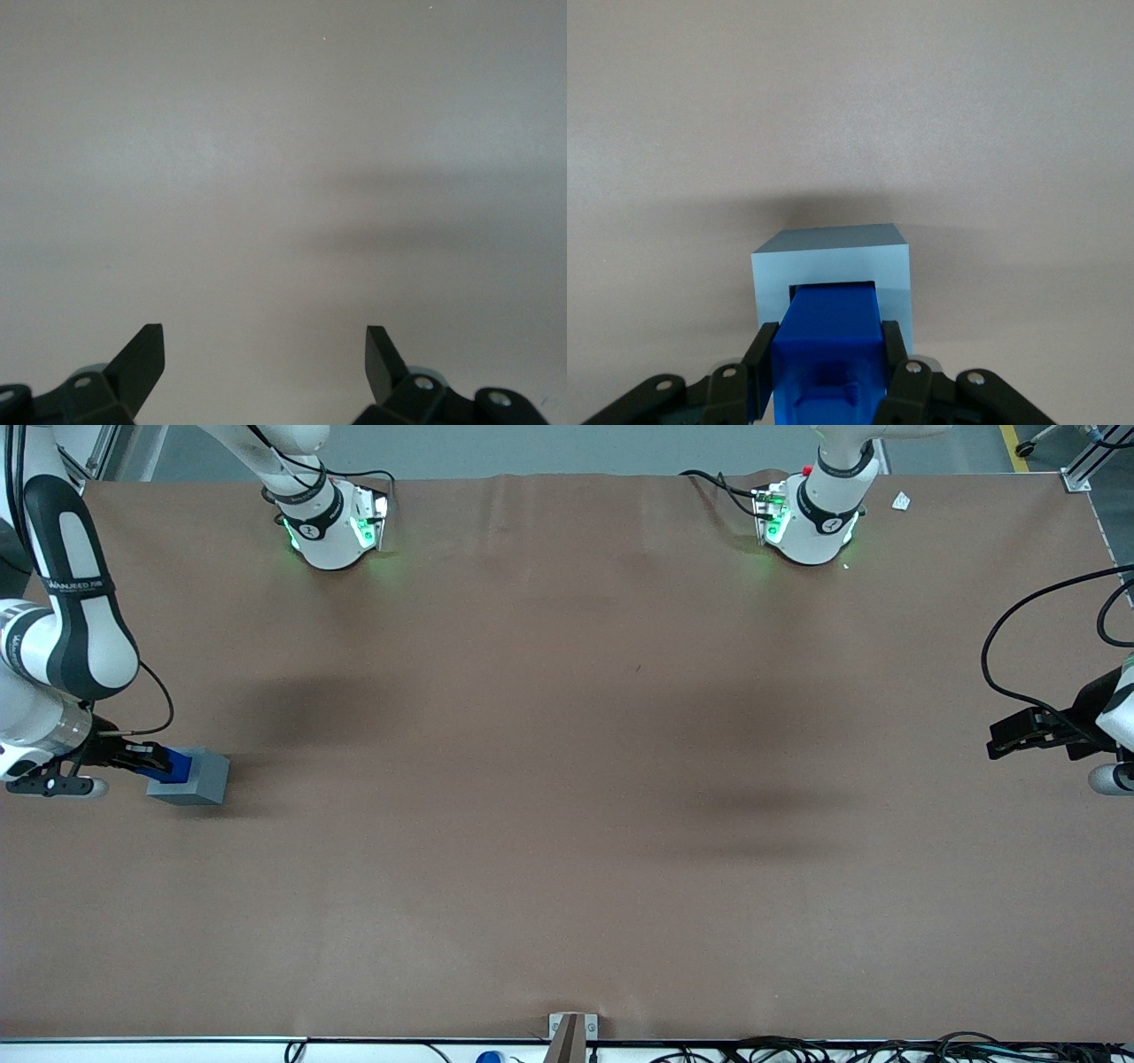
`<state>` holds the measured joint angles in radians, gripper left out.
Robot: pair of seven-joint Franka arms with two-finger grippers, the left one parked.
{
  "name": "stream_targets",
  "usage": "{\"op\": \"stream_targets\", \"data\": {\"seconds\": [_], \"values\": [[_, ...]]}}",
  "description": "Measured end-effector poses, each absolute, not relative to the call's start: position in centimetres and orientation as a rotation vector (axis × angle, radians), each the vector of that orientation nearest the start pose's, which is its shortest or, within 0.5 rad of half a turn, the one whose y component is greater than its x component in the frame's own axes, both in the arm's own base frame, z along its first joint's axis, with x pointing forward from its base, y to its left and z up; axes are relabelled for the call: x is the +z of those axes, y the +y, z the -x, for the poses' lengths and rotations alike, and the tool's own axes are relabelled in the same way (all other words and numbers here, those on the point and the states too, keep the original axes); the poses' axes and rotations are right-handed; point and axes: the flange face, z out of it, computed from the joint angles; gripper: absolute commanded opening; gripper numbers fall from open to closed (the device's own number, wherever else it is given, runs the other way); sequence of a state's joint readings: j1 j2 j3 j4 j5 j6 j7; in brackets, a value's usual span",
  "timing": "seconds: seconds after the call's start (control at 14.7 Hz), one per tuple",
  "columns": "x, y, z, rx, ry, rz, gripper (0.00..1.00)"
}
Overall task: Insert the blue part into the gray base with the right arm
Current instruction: 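Lower the blue block into the gray base's square opening, then open the right gripper and raise it away from the base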
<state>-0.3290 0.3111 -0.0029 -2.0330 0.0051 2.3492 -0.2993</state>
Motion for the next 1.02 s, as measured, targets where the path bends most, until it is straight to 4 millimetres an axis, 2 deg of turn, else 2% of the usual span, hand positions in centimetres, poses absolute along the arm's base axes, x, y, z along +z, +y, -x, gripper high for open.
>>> {"op": "stream_targets", "data": {"seconds": [0.2, 0.34, 0.48, 0.54, 0.61, 0.82, 1.02], "values": [[28.7, -19.4, -56.4, -0.003, 0.057, 3.139, 0.16], [28.7, -19.4, -56.4, -0.003, 0.057, 3.139, 0.27], [28.7, -19.4, -56.4, -0.003, 0.057, 3.139, 0.49], [28.7, -19.4, -56.4, -0.003, 0.056, 3.139, 0.73], [28.7, -19.4, -56.4, -0.003, 0.055, 3.138, 0.85], [28.9, -19.2, -56.7, -0.013, 0.050, 3.139, 1.00], [30.5, -18.9, -57.3, -0.015, 0.035, 3.138, 1.00]]}}
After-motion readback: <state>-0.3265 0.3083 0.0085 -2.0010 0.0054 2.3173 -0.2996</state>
